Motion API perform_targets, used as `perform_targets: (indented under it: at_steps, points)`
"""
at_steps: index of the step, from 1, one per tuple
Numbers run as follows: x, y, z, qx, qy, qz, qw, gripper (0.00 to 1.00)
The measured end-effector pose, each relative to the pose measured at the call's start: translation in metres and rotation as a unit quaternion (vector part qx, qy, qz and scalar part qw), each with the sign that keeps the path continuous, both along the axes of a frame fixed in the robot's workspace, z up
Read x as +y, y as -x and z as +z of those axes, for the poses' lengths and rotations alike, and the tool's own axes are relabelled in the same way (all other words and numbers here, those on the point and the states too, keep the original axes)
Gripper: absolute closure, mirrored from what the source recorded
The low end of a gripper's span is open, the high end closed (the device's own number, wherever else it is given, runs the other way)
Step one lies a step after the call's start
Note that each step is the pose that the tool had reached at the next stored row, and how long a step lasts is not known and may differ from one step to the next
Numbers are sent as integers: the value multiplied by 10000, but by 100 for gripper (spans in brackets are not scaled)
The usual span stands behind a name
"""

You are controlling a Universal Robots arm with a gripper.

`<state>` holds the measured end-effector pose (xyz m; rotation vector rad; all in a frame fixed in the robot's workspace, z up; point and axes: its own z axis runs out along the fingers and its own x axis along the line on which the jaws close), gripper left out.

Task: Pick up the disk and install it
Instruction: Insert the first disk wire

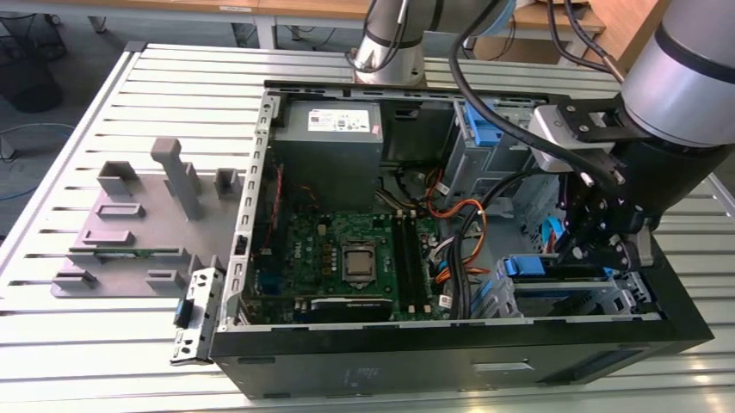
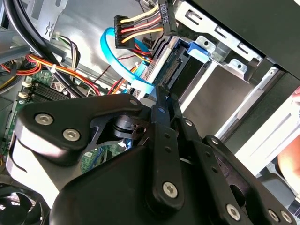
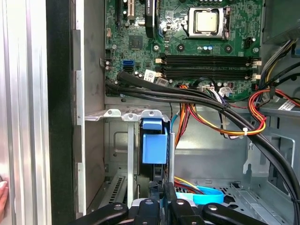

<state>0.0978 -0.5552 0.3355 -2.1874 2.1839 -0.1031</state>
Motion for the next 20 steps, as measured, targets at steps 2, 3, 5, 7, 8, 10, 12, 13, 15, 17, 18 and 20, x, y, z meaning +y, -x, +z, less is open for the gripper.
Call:
perform_targets:
  at_steps: [2,3,5,7,8,10,12,13,15,17,18,20]
  points:
    - [0,0,-3,0,1,0,10000,84]
    - [0,-1,-3,0,1,0,10000,84]
    - [0,-5,-5,0,1,0,10000,84]
    - [0,-5,-6,0,0,-1,10000,84]
    - [0,-6,-6,0,0,-1,10000,84]
    - [0,-6,-6,0,-1,-1,10000,84]
    - [0,-6,1,0,-6,-1,10000,84]
    - [0,-6,5,0,-10,-1,10000,84]
    - [0,-6,9,-1,-26,-1,10000,84]
    - [0,-6,9,-11,-68,0,10000,84]
    - [0,-7,9,-18,-92,0,10000,84]
    - [1,-5,10,-26,-115,0,9999,84]
